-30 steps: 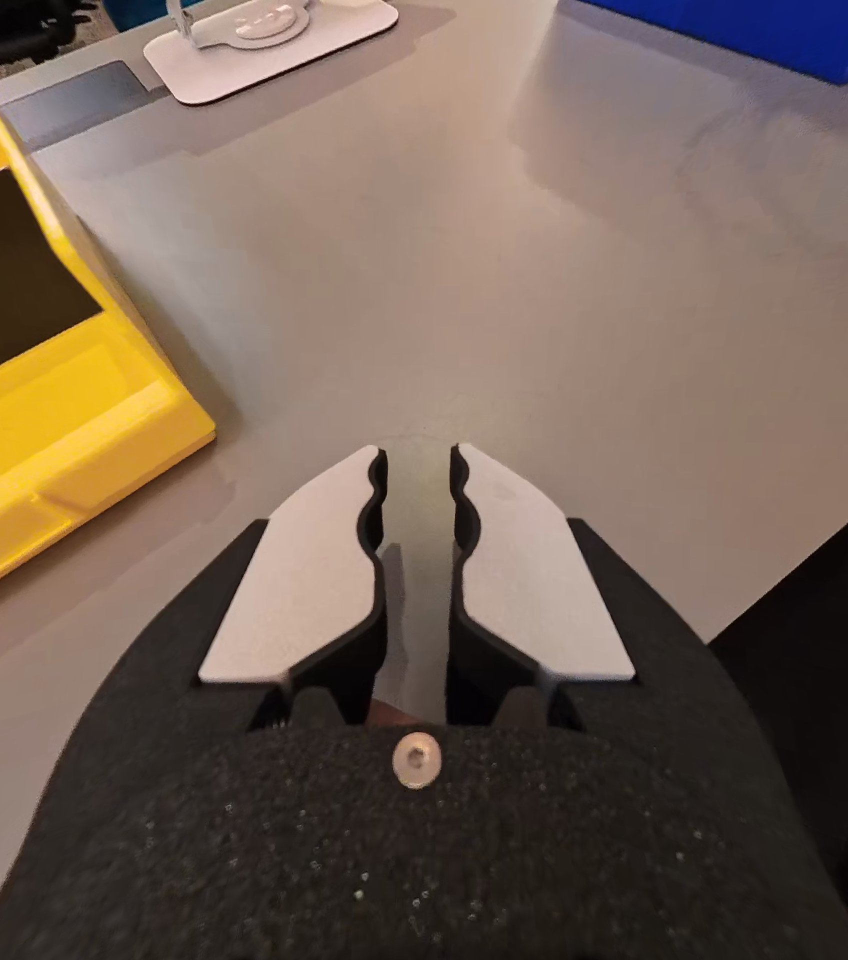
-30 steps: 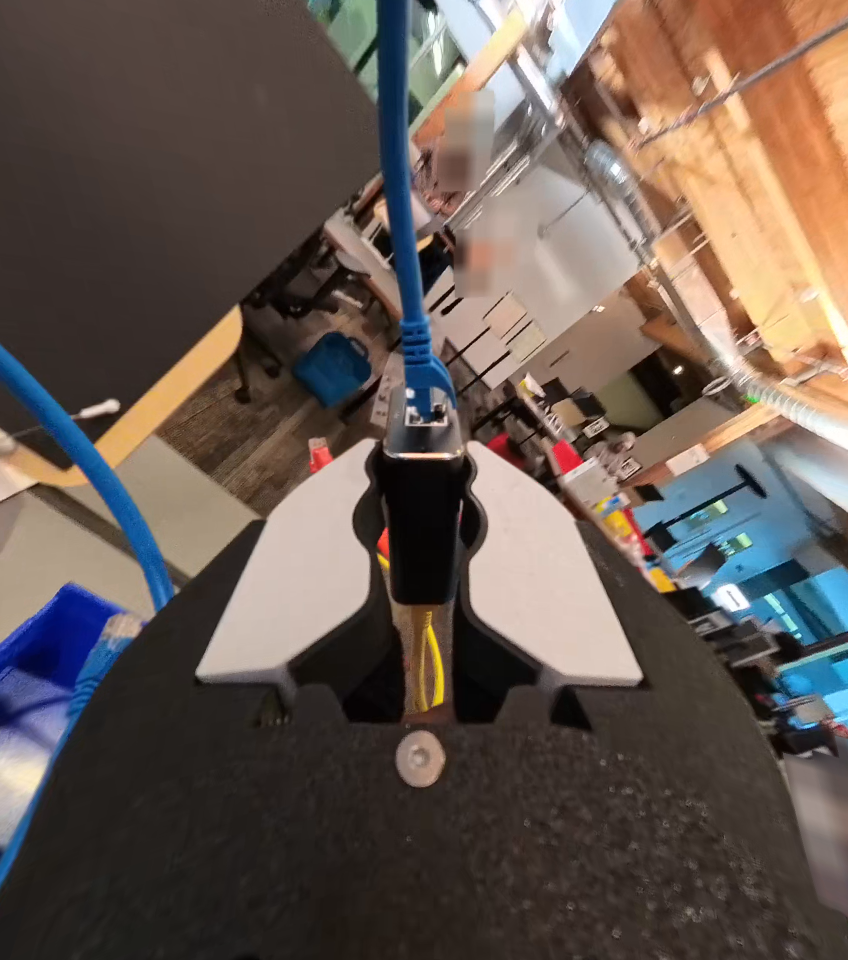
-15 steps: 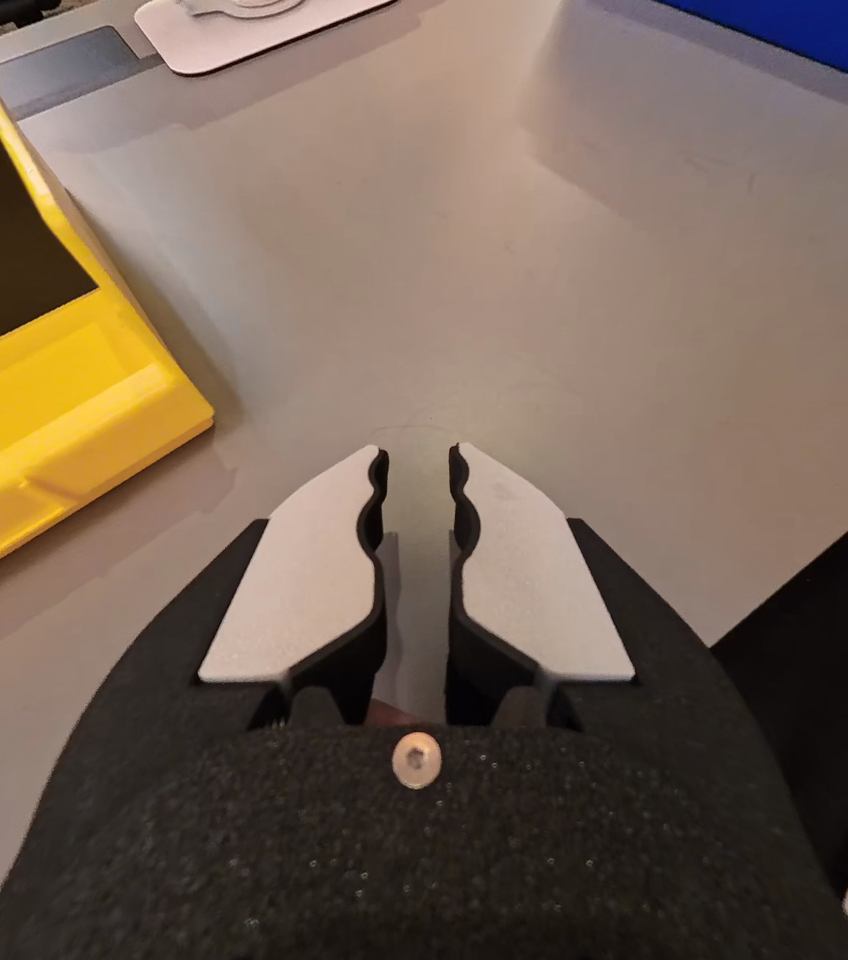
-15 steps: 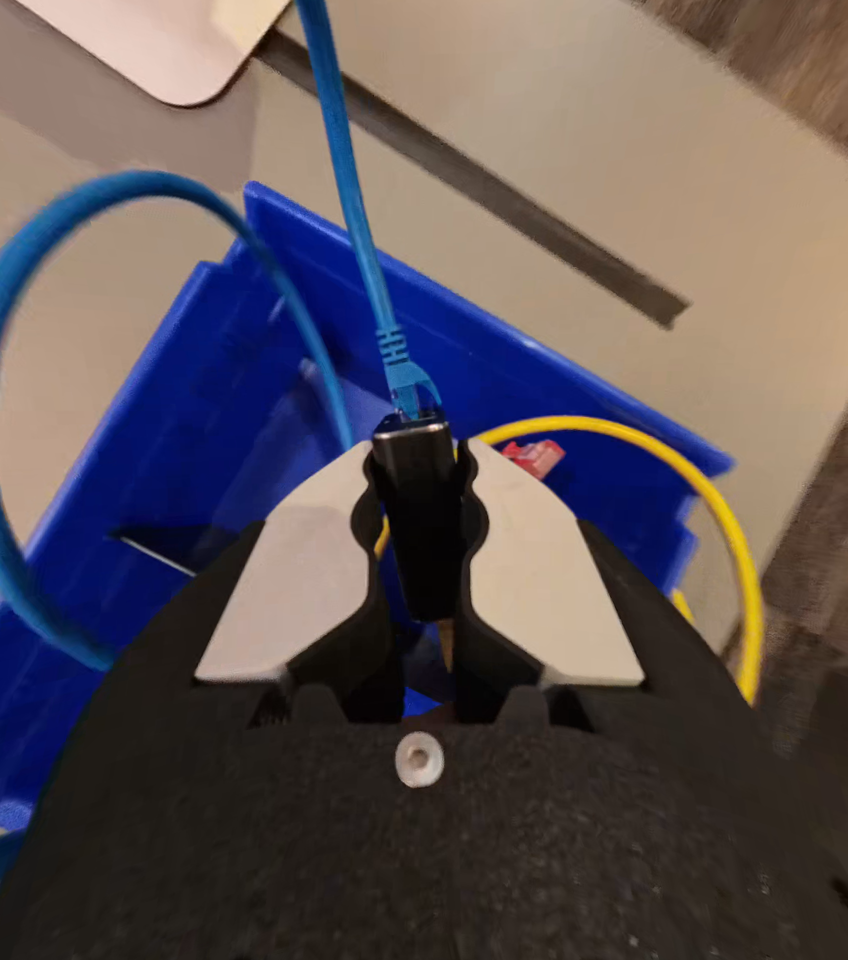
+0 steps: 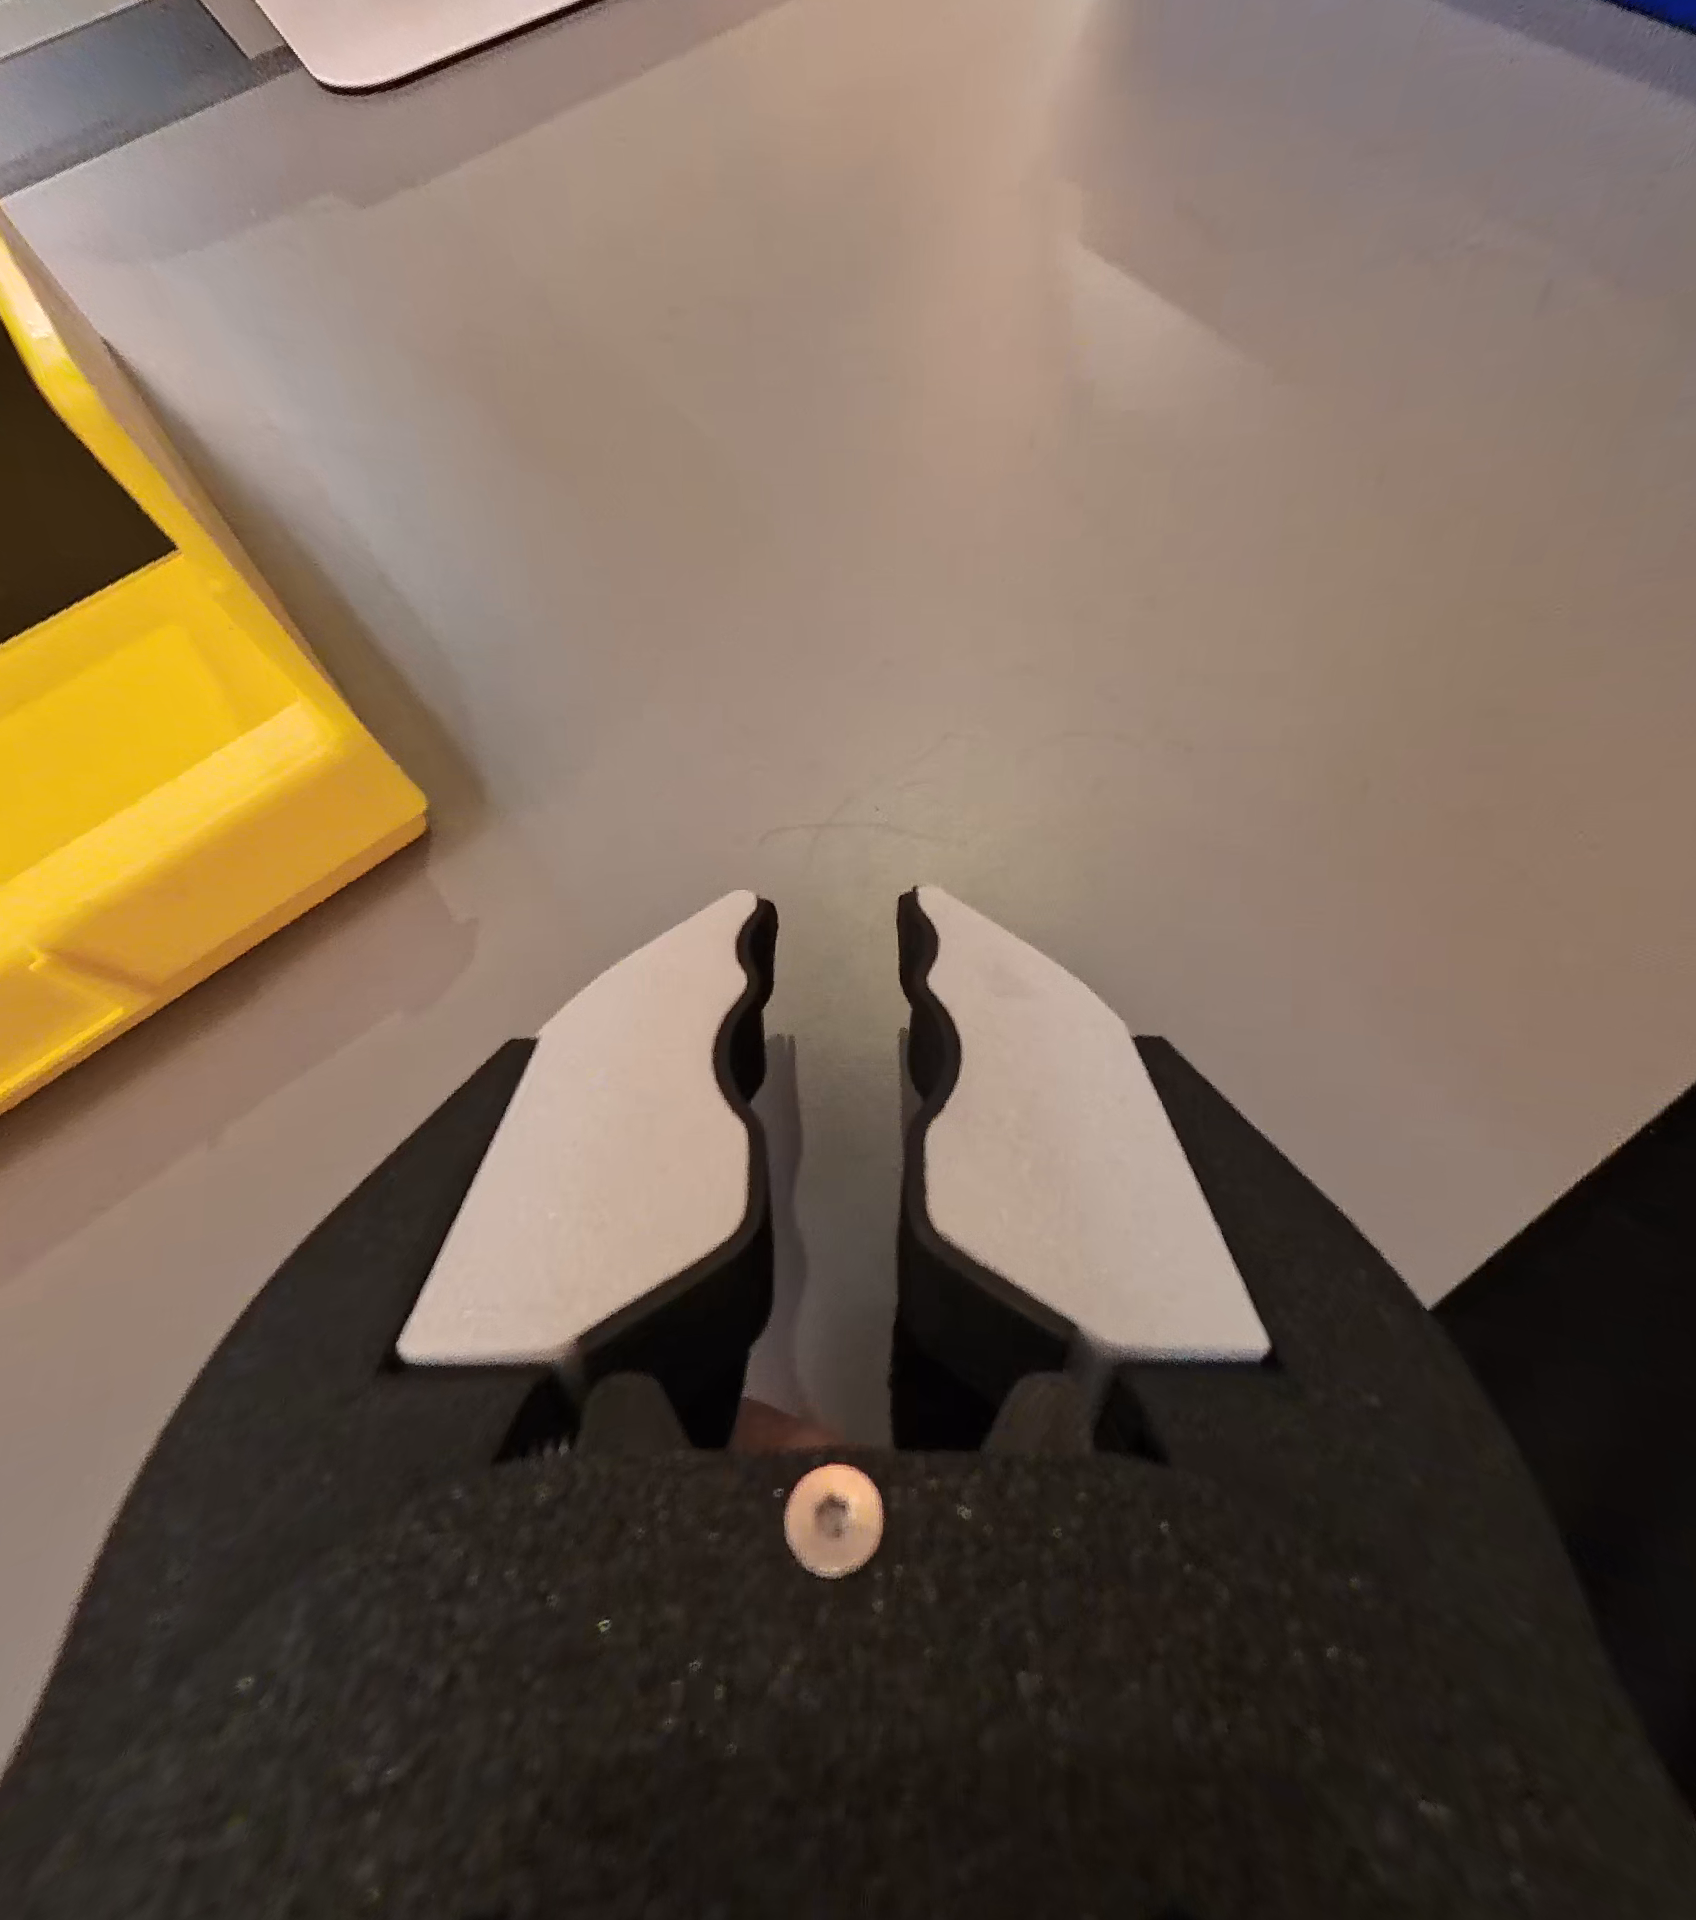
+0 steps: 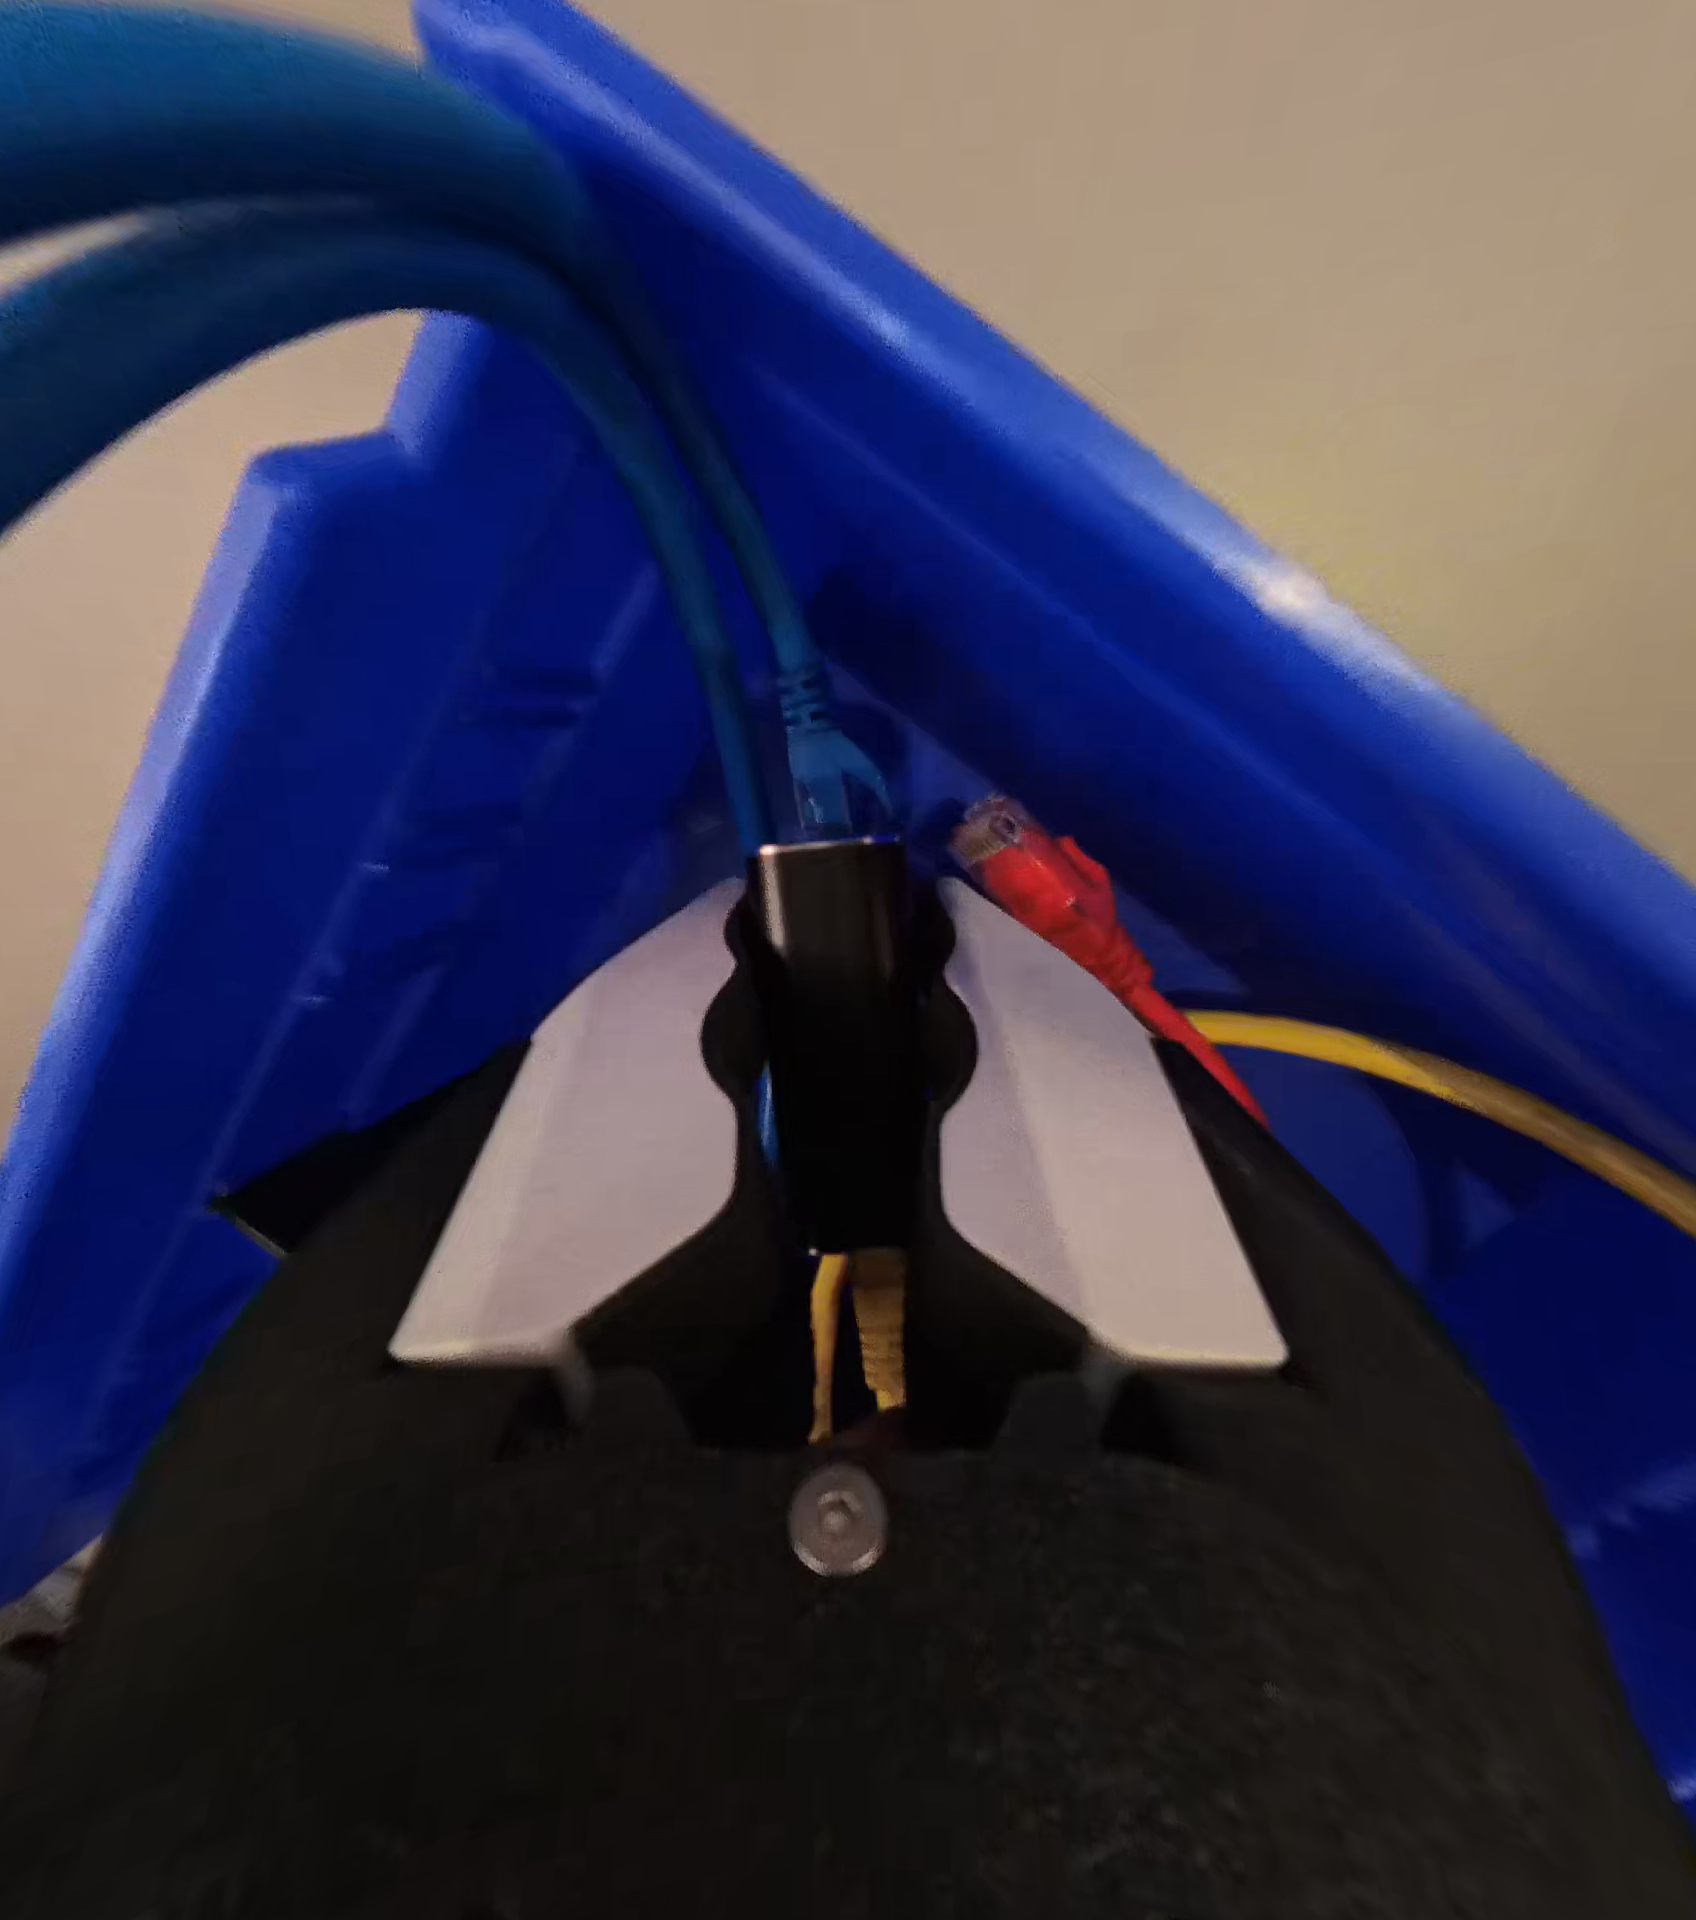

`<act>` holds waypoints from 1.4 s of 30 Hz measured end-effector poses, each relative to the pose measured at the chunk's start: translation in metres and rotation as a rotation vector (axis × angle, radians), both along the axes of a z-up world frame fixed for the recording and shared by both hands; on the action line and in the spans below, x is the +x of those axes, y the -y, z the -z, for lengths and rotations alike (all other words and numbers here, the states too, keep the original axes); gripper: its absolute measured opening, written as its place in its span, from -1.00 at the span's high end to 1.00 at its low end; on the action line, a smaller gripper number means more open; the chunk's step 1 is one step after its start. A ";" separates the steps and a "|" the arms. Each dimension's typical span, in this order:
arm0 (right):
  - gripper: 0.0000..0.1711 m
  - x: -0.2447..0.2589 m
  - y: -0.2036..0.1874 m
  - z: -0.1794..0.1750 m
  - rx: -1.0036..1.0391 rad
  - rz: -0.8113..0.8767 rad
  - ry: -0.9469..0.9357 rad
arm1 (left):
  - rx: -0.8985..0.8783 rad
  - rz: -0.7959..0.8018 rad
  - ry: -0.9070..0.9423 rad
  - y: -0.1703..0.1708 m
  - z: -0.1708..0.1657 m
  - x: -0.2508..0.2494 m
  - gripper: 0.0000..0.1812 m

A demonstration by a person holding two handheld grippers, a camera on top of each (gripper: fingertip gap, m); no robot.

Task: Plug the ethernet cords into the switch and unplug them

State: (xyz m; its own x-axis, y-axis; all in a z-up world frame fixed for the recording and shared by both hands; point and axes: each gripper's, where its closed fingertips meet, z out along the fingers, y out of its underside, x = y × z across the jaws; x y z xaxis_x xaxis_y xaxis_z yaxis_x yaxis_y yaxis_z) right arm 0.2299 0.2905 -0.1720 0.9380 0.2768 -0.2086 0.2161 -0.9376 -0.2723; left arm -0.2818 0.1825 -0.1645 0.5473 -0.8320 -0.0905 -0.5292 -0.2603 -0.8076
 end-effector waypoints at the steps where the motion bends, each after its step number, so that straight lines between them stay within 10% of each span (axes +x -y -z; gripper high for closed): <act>1: 0.67 0.000 -0.001 0.000 -0.010 0.011 -0.015 | -0.001 0.003 0.000 0.000 0.000 0.000 0.75; 6: 0.49 0.005 -0.003 -0.011 0.004 0.003 -0.008 | -0.003 -0.001 0.009 0.000 -0.001 0.001 0.75; 17: 0.49 0.032 -0.032 -0.150 0.460 0.232 -0.309 | -0.003 -0.041 0.046 -0.007 -0.007 -0.006 0.75; 24: 0.54 0.017 0.054 -0.236 0.918 0.326 -0.127 | 0.097 -0.132 0.145 -0.028 -0.033 -0.022 0.75; 33: 0.62 -0.057 0.197 -0.128 1.054 0.615 -0.031 | 0.174 -0.297 0.262 -0.062 -0.061 -0.065 0.72; 42: 0.66 -0.053 0.226 -0.074 1.062 0.619 0.176 | 0.120 -0.435 0.300 -0.094 -0.056 -0.107 0.73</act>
